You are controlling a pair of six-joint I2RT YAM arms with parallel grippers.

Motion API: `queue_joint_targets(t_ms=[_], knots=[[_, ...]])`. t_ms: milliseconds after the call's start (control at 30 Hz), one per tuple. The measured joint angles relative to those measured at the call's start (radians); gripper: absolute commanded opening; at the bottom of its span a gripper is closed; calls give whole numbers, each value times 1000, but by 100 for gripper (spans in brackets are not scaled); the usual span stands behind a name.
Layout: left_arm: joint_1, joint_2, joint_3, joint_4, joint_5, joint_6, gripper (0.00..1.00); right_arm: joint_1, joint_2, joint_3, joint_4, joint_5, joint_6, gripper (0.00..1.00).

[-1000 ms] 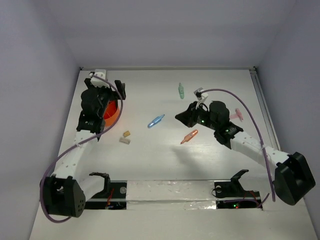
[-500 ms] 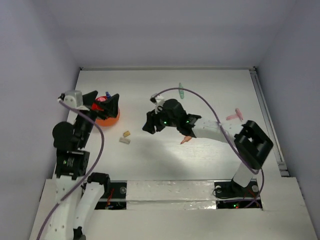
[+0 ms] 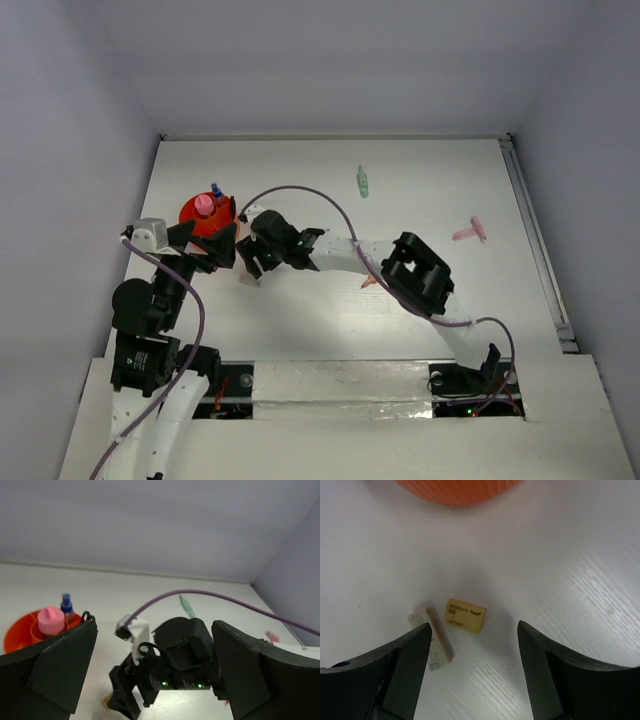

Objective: Sort the stationery into containers
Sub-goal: Pick up the stationery from the center of the board.

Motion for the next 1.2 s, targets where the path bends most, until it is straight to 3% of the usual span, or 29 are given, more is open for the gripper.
queue_joint_targets(t_ms=[233, 367, 500, 733, 833, 1200], knots=[[-54, -3, -43, -14, -38, -2, 99, 40, 92, 120, -88, 34, -20, 72], [-65, -12, -43, -13, -43, -2, 99, 45, 131, 181, -99, 59, -21, 63], [-73, -23, -43, -13, -46, -2, 99, 51, 137, 190, -105, 108, -22, 48], [-77, -24, -43, -12, -48, -1, 99, 61, 142, 189, -106, 151, -10, 48], [-77, -24, -43, -11, -48, -1, 99, 62, 142, 185, -100, 163, 1, 28], [-77, -34, -43, -15, -131, -1, 99, 62, 90, 97, 68, 169, -11, 22]])
